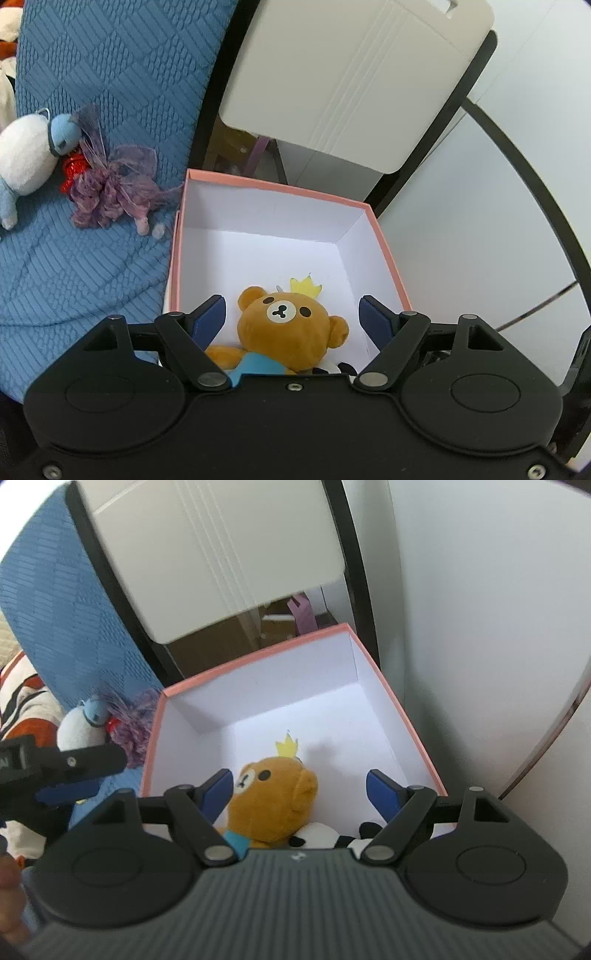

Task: Organize objects
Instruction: 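Lower the bear and panda into the pink box and open both tools, then withdraw both tools from the box back toward the seat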

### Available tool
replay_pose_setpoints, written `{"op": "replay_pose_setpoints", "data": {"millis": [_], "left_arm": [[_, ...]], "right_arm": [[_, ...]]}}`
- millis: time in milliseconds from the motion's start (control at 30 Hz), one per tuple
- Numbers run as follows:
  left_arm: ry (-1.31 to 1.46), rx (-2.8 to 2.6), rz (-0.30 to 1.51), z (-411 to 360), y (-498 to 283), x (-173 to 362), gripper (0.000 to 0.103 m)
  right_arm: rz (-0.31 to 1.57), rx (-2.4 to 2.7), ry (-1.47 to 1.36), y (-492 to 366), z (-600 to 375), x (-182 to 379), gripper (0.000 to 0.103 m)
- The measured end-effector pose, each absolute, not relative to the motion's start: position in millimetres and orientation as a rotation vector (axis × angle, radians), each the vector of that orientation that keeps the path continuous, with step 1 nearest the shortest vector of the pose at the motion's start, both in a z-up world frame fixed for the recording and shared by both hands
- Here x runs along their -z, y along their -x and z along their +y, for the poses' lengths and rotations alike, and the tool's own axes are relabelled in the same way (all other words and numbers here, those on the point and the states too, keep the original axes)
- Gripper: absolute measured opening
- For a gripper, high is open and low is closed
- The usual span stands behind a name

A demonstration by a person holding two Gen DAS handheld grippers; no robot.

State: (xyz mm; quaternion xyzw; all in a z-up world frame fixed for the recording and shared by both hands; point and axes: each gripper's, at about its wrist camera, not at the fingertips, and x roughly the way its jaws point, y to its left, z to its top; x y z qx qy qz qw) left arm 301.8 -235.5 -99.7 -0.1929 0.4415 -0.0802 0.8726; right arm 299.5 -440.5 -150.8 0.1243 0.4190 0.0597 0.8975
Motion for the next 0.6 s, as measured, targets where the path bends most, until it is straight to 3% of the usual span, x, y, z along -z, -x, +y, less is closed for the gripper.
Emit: {"op": "replay_pose_setpoints", "data": {"millis": [600], "left_arm": [[0.356, 0.185, 0.710, -180, -242, 29, 0.077]], "right_arm": [[0.749, -0.164, -0.227, -235, -398, 85, 0.081]]}}
